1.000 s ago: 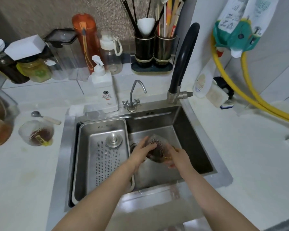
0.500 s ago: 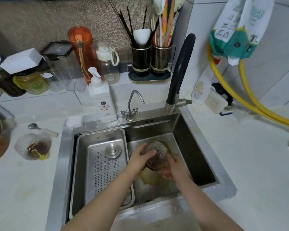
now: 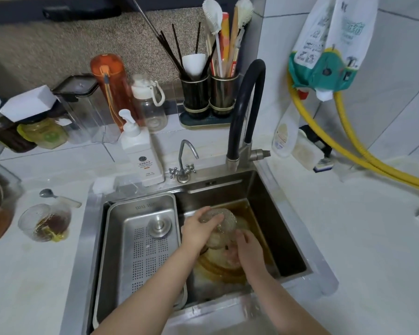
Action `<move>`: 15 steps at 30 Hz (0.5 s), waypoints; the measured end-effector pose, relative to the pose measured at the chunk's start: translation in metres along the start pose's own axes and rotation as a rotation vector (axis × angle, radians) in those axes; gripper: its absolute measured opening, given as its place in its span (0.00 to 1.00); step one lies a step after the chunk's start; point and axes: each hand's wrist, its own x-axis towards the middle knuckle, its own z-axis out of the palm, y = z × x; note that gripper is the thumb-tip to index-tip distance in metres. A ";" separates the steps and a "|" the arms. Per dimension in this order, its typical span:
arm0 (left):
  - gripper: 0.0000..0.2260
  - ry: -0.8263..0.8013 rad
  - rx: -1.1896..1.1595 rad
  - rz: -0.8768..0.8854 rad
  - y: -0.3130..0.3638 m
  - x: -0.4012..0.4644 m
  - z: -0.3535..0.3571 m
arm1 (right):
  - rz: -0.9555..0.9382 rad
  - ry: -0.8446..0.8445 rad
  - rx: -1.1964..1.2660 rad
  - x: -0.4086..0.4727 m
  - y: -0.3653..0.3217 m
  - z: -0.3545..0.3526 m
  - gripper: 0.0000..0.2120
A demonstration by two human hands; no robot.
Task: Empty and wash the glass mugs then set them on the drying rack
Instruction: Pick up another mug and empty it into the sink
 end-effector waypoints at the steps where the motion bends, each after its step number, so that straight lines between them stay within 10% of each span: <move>1: 0.30 0.008 0.005 0.003 0.001 0.000 0.002 | -0.027 -0.012 -0.003 0.000 0.001 0.001 0.14; 15: 0.31 0.100 0.312 0.001 0.023 -0.003 0.016 | -0.005 -0.108 0.254 0.012 0.011 0.007 0.24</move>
